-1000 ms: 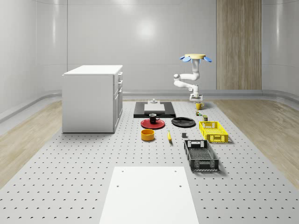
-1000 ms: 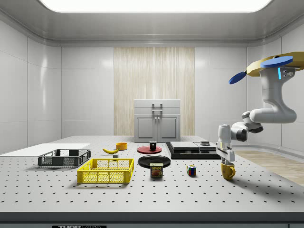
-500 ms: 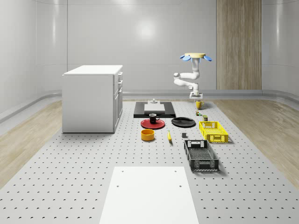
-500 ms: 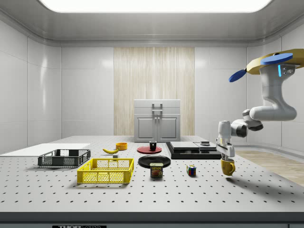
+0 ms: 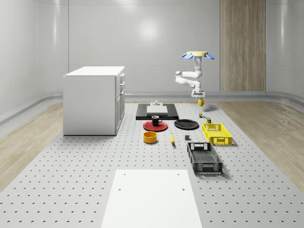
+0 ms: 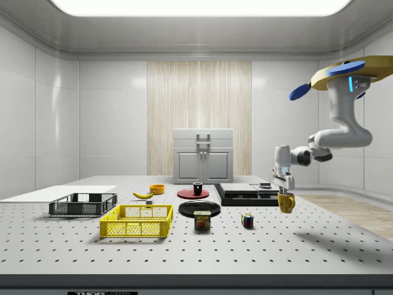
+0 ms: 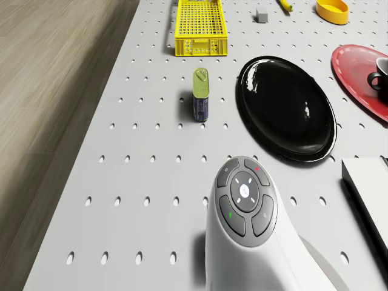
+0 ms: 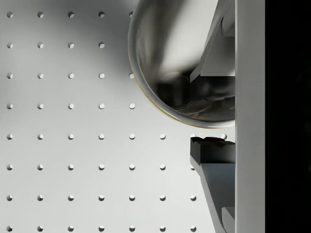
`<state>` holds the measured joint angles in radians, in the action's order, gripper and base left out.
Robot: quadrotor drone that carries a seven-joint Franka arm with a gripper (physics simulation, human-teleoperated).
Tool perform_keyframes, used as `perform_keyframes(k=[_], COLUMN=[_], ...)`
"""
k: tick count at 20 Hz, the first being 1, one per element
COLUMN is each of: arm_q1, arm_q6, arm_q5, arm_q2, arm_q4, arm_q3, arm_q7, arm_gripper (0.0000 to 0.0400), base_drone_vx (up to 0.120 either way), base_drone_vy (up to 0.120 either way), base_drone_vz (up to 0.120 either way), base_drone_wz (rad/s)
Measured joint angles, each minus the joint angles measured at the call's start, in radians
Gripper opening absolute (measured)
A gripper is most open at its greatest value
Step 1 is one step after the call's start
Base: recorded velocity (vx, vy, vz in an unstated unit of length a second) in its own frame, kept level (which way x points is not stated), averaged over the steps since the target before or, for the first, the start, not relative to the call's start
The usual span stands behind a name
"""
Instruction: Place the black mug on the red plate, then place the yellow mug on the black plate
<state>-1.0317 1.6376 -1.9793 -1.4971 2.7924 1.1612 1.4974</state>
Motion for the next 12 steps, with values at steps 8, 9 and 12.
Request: perform_keyframes(k=[8, 9, 12], arm_q1=[-0.001, -0.001, -0.001], arm_q6=[0.001, 0.001, 0.002], arm_q5=[0.006, 0.006, 0.007], arm_q2=[-0.003, -0.004, -0.005], arm_q4=[0.002, 0.002, 0.002], arm_q3=[0.005, 0.005, 0.006], arm_q7=[0.001, 0.001, 0.002], arm_gripper=[0.011, 0.011, 0.011], base_drone_vx=[0.12, 0.12, 0.12], base_drone_vy=[-0.12, -0.12, -0.12], base_drone_vz=[0.0, 0.0, 0.0], base_drone_wz=[0.0, 0.0, 0.0])
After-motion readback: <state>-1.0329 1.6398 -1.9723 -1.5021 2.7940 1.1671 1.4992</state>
